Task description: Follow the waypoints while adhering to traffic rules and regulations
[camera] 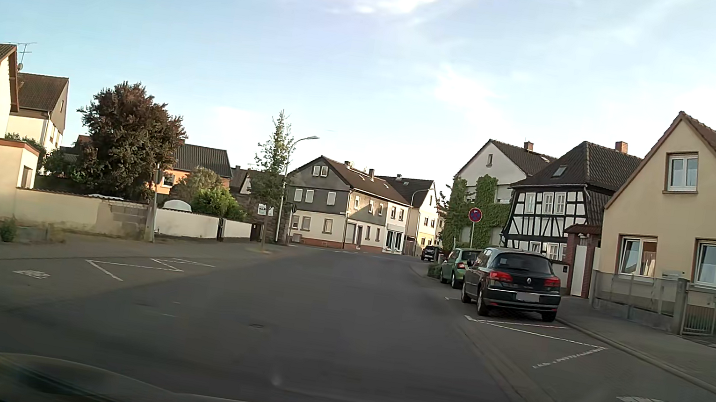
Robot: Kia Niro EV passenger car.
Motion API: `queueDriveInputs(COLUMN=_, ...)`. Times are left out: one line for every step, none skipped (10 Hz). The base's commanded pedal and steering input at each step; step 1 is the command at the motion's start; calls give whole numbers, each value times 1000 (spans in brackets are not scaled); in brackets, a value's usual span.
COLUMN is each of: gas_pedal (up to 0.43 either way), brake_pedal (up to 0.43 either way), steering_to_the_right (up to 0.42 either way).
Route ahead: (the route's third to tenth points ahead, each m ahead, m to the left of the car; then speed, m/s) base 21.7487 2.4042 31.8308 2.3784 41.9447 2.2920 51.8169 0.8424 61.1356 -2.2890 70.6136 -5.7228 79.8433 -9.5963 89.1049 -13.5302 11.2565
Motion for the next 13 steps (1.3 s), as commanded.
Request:
queueDriveInputs(gas_pedal=118, brake_pedal=30, steering_to_the_right=2)
queueDriveInputs(gas_pedal=118, brake_pedal=30, steering_to_the_right=2)
queueDriveInputs(gas_pedal=118, brake_pedal=30, steering_to_the_right=2)
queueDriveInputs(gas_pedal=118, brake_pedal=30, steering_to_the_right=2)
queueDriveInputs(gas_pedal=118, brake_pedal=30, steering_to_the_right=1)
queueDriveInputs(gas_pedal=118, brake_pedal=30, steering_to_the_right=0)
queueDriveInputs(gas_pedal=118, brake_pedal=30, steering_to_the_right=0)
queueDriveInputs(gas_pedal=110, brake_pedal=30, steering_to_the_right=0)
queueDriveInputs(gas_pedal=98, brake_pedal=30, steering_to_the_right=1)
queueDriveInputs(gas_pedal=67, brake_pedal=30, steering_to_the_right=1)
queueDriveInputs(gas_pedal=39, brake_pedal=30, steering_to_the_right=1)
queueDriveInputs(gas_pedal=8, brake_pedal=30, steering_to_the_right=1)
queueDriveInputs(gas_pedal=0, brake_pedal=30, steering_to_the_right=1)
